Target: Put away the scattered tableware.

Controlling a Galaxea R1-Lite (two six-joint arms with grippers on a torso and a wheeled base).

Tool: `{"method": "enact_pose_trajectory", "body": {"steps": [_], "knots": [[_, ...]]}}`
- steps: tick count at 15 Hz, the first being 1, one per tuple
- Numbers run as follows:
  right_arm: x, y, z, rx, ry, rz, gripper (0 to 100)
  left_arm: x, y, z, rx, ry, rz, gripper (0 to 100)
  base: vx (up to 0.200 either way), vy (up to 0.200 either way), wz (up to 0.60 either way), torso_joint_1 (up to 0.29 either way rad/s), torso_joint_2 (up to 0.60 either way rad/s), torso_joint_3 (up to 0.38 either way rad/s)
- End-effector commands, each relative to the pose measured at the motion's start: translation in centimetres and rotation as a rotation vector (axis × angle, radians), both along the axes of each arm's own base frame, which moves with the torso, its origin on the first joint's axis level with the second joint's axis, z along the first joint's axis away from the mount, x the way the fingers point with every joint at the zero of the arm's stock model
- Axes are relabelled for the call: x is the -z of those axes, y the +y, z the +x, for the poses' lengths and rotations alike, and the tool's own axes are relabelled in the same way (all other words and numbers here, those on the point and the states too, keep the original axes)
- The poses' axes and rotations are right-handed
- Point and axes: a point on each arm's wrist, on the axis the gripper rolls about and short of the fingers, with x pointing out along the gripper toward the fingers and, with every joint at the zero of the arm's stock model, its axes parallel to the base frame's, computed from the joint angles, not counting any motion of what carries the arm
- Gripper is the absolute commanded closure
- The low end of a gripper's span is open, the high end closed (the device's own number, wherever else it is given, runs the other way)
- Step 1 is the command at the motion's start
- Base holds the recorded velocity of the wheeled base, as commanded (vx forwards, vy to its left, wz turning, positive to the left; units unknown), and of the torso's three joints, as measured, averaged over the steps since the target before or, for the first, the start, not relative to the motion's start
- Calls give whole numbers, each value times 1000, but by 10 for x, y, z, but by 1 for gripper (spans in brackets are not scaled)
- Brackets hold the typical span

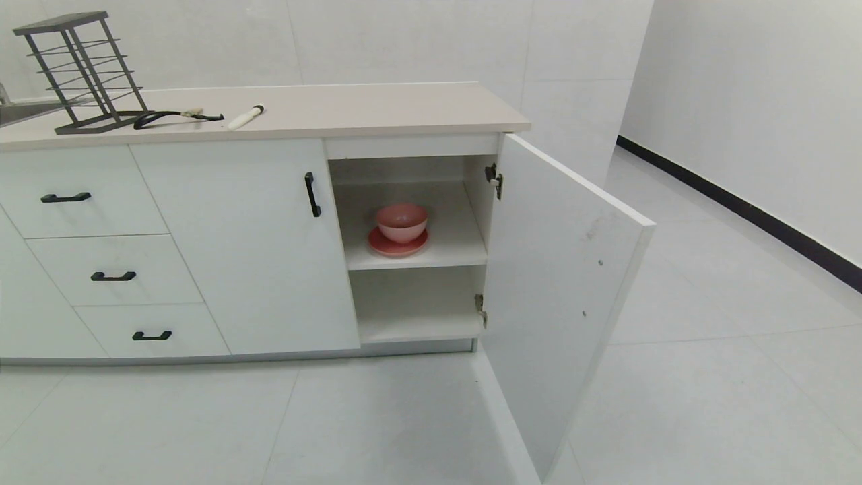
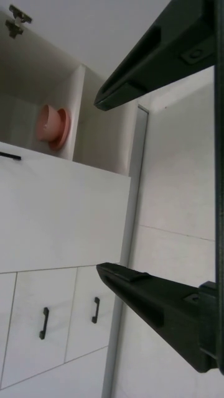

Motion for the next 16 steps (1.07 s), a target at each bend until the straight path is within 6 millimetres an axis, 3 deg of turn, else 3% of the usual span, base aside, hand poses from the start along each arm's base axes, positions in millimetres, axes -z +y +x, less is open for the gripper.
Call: {"method": "enact_pose_trajectory", "body": {"steps": [1, 3, 4, 5, 6, 7, 9, 12, 13, 14, 16], "knots": [[-28, 1, 15, -55, 60, -12, 100, 0, 0, 0, 0, 1, 0, 0, 0, 0, 0, 0, 0, 0], [-61, 0, 64, -161, 251, -50, 100, 0, 0, 0, -2, 1, -2, 0, 0, 0, 0, 0, 0, 0], [-66, -1, 80, -173, 293, -58, 100, 0, 0, 0, -2, -1, -2, 0, 0, 0, 0, 0, 0, 0], [-71, -2, 116, -196, 353, -57, 100, 0, 0, 0, -2, -1, -3, 0, 0, 0, 0, 0, 0, 0], [-70, -1, 129, -216, 369, -56, 100, 0, 0, 0, -2, -1, -3, 0, 0, 0, 0, 0, 0, 0], [-61, 7, 159, -367, 416, -47, 100, 0, 0, 0, -2, -1, -2, 0, 0, 0, 0, 0, 0, 0], [-54, 10, 175, -416, 447, -42, 100, 0, 0, 0, -2, 1, -3, 0, 0, 0, 0, 0, 0, 0], [-46, -1, 223, -360, 475, -38, 100, 0, 0, 0, 0, 1, -1, 0, 0, 0, 0, 0, 0, 0], [-45, -1, 225, -357, 472, -38, 100, 0, 0, 0, 0, 1, -1, 0, 0, 0, 0, 0, 0, 0], [-37, -3, 248, -363, 430, -48, 100, 0, 0, 0, 0, 1, -1, 0, 0, 0, 0, 0, 0, 0], [-23, -2, 258, -421, 385, -55, 100, 0, 0, 0, 0, 1, -1, 0, 0, 0, 0, 0, 0, 0]]}}
